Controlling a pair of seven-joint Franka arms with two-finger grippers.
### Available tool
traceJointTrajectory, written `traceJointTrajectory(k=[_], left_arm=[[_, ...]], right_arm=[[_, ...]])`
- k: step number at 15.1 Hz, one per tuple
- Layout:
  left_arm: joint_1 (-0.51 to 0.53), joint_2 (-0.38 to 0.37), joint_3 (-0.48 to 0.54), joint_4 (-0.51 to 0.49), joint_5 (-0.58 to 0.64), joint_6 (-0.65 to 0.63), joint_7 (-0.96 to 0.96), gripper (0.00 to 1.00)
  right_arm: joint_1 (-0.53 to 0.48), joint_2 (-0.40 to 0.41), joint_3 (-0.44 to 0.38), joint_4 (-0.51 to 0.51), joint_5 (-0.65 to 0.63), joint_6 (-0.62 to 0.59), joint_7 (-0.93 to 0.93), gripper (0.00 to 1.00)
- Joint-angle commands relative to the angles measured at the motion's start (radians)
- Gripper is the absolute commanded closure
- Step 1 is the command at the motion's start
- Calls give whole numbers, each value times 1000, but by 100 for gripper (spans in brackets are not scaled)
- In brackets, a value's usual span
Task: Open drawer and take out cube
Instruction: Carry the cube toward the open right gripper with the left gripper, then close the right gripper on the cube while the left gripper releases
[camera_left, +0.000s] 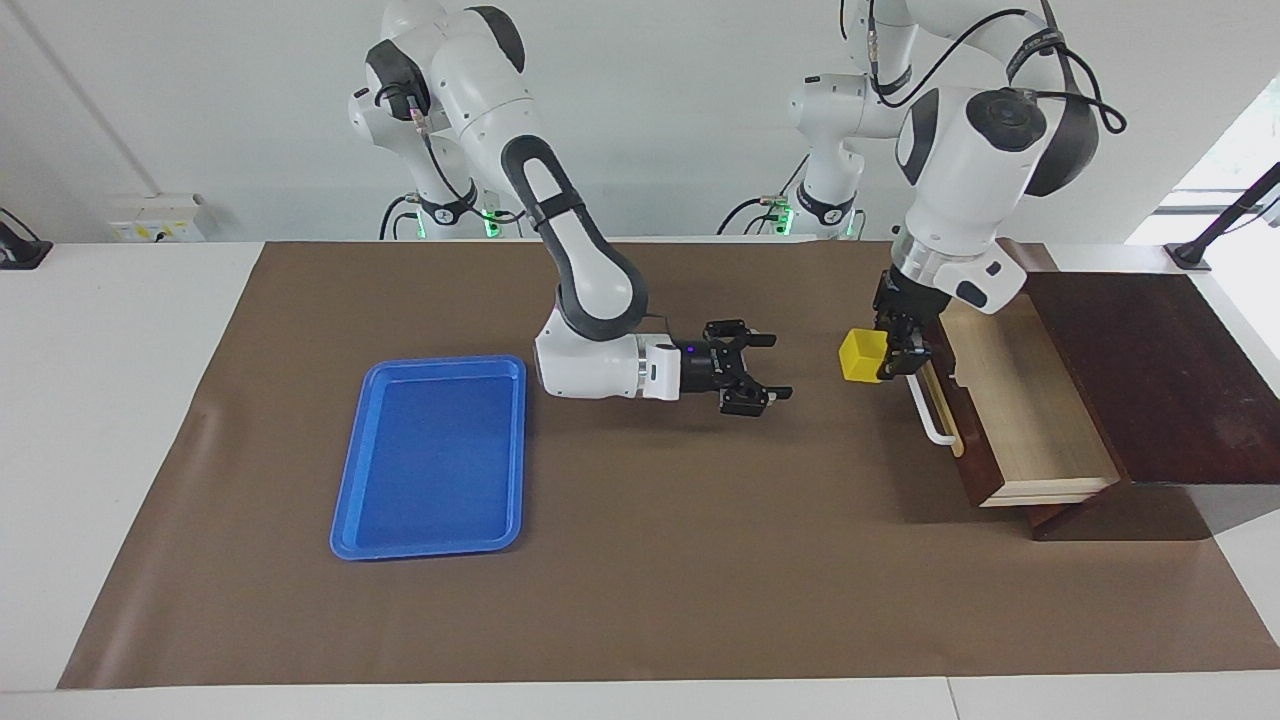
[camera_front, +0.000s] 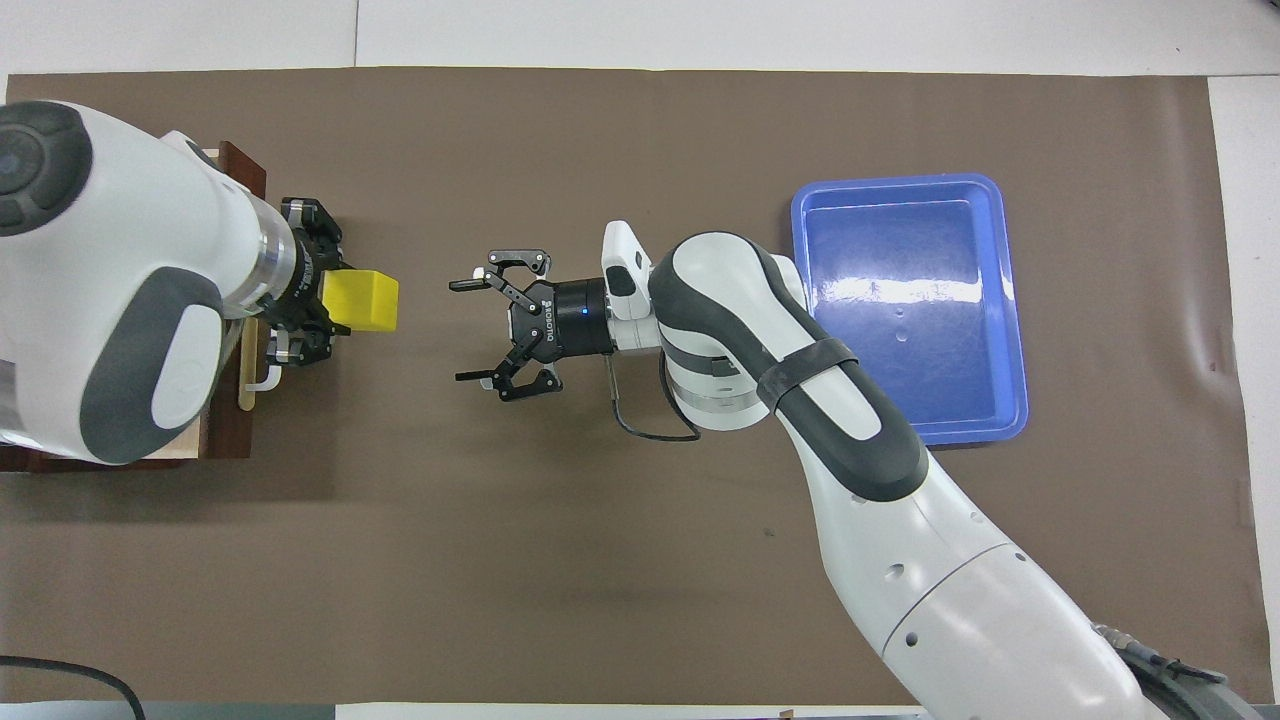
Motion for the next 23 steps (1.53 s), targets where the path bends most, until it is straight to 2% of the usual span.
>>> traceJointTrajectory(k=[1, 5, 18, 21, 23], left_arm=[[-42, -52, 18, -93, 2, 33, -74, 100], [-79, -72, 18, -155, 8, 93, -114, 100], [-112, -71, 18, -178, 45, 129, -192, 100], [-111, -71, 18, -178, 45, 129, -203, 100], [-108, -71, 18, -176, 45, 129, -215, 100]], right_arm=[[11, 19, 3, 35, -44, 14, 24, 0], [11, 26, 3, 58, -62, 34, 31, 0], [25, 40, 6, 81, -67, 58, 83, 0], [30, 40, 6, 81, -64, 63, 91, 2], [30, 40, 6, 81, -62, 61, 91, 6]])
